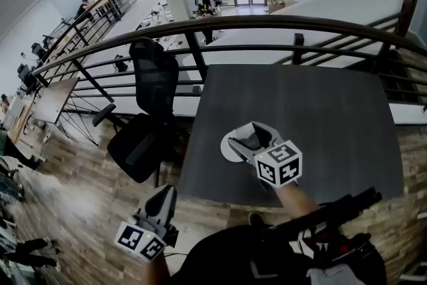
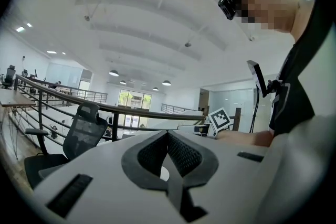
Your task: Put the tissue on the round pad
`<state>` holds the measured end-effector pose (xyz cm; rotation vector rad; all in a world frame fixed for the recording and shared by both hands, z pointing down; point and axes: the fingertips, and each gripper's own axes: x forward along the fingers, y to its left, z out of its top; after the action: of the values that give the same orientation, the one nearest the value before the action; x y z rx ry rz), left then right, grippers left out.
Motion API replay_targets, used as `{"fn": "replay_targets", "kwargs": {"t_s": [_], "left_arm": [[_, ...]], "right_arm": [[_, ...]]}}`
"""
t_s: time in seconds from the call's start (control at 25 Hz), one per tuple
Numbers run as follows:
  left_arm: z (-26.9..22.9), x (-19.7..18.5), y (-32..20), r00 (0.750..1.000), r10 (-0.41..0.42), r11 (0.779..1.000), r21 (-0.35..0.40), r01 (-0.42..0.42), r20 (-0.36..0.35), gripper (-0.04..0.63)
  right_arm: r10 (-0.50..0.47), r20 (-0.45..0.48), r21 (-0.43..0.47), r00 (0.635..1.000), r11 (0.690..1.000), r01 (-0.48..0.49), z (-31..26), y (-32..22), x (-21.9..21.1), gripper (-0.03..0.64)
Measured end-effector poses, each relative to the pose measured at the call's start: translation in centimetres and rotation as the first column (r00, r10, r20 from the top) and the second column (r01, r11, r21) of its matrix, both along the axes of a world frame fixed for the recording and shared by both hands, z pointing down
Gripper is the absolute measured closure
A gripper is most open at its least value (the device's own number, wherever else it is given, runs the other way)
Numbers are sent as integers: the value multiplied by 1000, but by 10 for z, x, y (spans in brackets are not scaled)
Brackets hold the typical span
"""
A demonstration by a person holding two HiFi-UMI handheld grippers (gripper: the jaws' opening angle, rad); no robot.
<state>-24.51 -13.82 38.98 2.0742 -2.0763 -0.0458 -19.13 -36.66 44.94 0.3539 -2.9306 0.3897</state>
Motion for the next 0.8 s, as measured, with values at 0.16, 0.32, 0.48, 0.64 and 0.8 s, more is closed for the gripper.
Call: {"fn": "replay_targets", "kwargs": {"t_s": [0.16,0.32,0.48,0.64,0.8], "left_arm": [[-2,3,-3,1000,-26,1000,0,26,8,591],[-5,7,-3,998,-57,998,2,57,4,591],[-8,9,-4,997,-76,997,6,76,5,591],[-8,11,-4,995,-96,995,-12,95,-7,591],[-6,11,-5,994,-112,993,-30,112,-9,591]], "right_arm": [[-20,-23,-10,1000,1000,19,14,-11,-7,291],[-49,-40,-29,998,998,48,26,-13,-14,291],[-74,-59,-44,996,996,71,44,-17,-23,291],[-94,-81,-65,992,994,89,63,-22,-30,291],[-104,-104,-83,989,992,96,79,-28,-38,291]]}}
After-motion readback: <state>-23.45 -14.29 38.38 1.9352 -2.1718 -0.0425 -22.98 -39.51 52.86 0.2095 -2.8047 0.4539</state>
